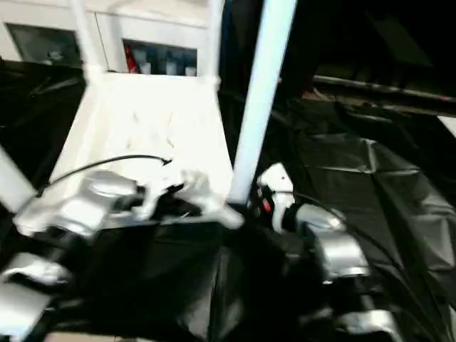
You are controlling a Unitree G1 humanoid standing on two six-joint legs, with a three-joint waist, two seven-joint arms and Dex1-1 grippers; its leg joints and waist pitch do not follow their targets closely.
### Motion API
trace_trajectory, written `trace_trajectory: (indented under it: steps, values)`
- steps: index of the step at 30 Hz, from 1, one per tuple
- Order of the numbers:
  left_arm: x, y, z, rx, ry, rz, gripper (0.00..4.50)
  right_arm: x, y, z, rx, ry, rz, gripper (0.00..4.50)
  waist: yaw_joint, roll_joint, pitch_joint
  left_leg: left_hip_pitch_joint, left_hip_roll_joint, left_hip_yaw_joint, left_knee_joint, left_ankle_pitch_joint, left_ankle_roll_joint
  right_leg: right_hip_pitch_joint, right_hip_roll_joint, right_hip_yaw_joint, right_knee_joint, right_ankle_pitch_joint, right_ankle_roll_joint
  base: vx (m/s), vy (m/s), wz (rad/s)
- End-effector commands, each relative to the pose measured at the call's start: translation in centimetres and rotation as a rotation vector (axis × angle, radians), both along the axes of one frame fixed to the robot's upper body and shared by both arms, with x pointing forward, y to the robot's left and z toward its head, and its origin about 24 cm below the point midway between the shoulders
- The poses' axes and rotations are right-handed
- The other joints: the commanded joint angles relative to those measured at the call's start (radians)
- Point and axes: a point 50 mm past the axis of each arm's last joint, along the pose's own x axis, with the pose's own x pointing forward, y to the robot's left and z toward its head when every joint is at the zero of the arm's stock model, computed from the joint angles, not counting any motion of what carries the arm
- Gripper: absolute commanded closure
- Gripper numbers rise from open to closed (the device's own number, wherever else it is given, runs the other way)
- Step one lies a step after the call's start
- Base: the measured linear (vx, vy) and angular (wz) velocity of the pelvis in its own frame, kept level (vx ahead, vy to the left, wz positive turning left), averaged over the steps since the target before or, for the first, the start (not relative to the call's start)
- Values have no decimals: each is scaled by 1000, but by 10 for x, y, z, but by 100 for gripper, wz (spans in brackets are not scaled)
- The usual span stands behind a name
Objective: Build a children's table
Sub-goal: Rotate leg to tighten
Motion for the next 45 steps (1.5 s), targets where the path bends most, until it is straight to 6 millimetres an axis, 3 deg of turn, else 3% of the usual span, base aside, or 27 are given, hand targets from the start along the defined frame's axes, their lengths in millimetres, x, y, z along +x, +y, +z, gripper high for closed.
trace_trajectory:
  steps: [1,2,3,5,6,7,11,12,13,18,20,23,26,29,31,36,38,39,40,41,42,45]
  values:
    - [0,-17,-7,-2,-5,67,450,-5,13,-24,-19,116,-76,251,-3,5,-33,3,26,-24,-88,-329,-28,26,-49,32,-101,-433,-135,0,0,0]
    - [0,-17,-7,-2,-5,67,450,-5,13,-24,-19,116,-76,251,-5,5,-33,4,26,-23,-88,-332,-26,24,-49,32,-103,-439,-128,0,0,0]
    - [0,-23,-8,-6,-9,80,450,-3,15,-26,-12,127,-133,251,-5,13,-33,7,26,-23,-87,-343,-28,19,-49,34,-107,-436,-123,0,0,0]
    - [-2,-39,-9,-25,-19,91,450,1,24,-29,2,153,-253,252,-8,9,-33,5,25,-23,-89,-342,-29,17,-47,34,-105,-426,-122,0,0,0]
    - [-4,-48,-9,-35,-23,83,450,3,31,-30,2,156,-284,252,-9,15,-35,4,25,-25,-89,-333,-35,19,-47,34,-103,-414,-123,0,0,0]
    - [-6,-54,-10,-40,-27,81,450,4,36,-30,-1,157,-306,252,-12,11,-36,3,25,-24,-90,-328,-35,19,-44,33,-102,-390,-122,0,0,0]
    - [-10,-65,-10,-58,-24,32,450,5,51,-25,-30,95,-245,252,-13,12,-39,0,23,-20,-87,-307,-24,21,-41,36,-96,-303,-141,0,0,0]
    - [-11,-65,-9,-54,-22,17,450,5,53,-24,-27,83,-224,197,-13,12,-41,0,24,-19,-87,-299,-21,23,-42,36,-93,-283,-144,0,0,0]
    - [-11,-65,-9,-54,-22,17,450,5,53,-24,-27,83,-224,183,-14,12,-41,-2,24,-18,-86,-282,-14,26,-40,36,-89,-246,-154,0,0,0]
    - [-9,-49,-10,-17,-12,-30,450,7,46,-17,-35,47,-100,143,-12,15,-42,-6,23,-17,-85,-254,8,35,-41,35,-84,-197,-175,0,0,0]
    - [-9,-41,-8,-17,-9,-56,450,5,41,-10,-9,28,-17,137,-13,11,-44,-7,24,-15,-82,-232,19,37,-42,35,-81,-163,-187,0,0,0]
    - [-9,-25,-4,-28,-27,-125,450,-4,24,-1,-22,5,194,137,-9,8,-46,-6,24,-12,-75,-186,57,46,-40,35,-73,-89,-212,0,0,0]
    - [-9,-19,-2,-32,-12,-134,450,-7,16,-1,-53,9,251,137,-4,10,-45,-4,26,-8,-72,-141,85,43,-43,36,-66,-23,-252,0,0,0]
    - [-12,-8,1,-38,26,-190,450,-9,-4,3,-86,2,320,137,3,11,-42,3,29,-7,-73,-166,67,41,-42,35,-70,-76,-261,0,0,0]
    - [-15,-2,4,-52,52,-247,450,-11,-10,9,-65,4,369,137,3,13,-42,2,29,-7,-74,-180,64,40,-43,36,-68,-81,-265,0,0,0]
    - [-21,5,7,-74,98,-324,450,-17,-18,12,-62,39,465,137,14,20,-46,7,29,-4,-68,-116,92,42,-42,36,-53,36,-307,0,0,0]
    - [-22,7,7,-73,99,-329,450,-19,-19,10,-71,61,494,137,20,17,-47,6,29,-3,-66,-103,95,44,-42,36,-51,57,-317,0,0,0]
    - [-22,7,7,-74,101,-331,450,-20,-19,9,-73,67,507,137,23,11,-46,6,29,-2,-66,-106,97,44,-43,35,-52,51,-316,0,0,0]
    - [-23,7,7,-76,105,-335,450,-21,-18,9,-68,74,519,137,25,13,-46,5,29,-3,-66,-107,95,46,-44,36,-50,44,-314,0,0,0]
    - [-23,7,7,-76,105,-335,450,-21,-18,9,-68,74,519,170,26,14,-45,5,30,-3,-67,-112,92,46,-45,36,-52,27,-309,0,0,0]
    - [-24,8,8,-83,112,-336,450,-22,-16,8,-58,78,533,170,26,6,-44,4,30,-3,-67,-121,86,46,-45,35,-55,3,-302,0,0,0]
    - [-24,8,8,-86,115,-336,450,-23,-15,8,-49,80,543,188,27,11,-43,5,30,-5,-69,-135,72,44,-46,36,-57,-43,-286,0,0,0]
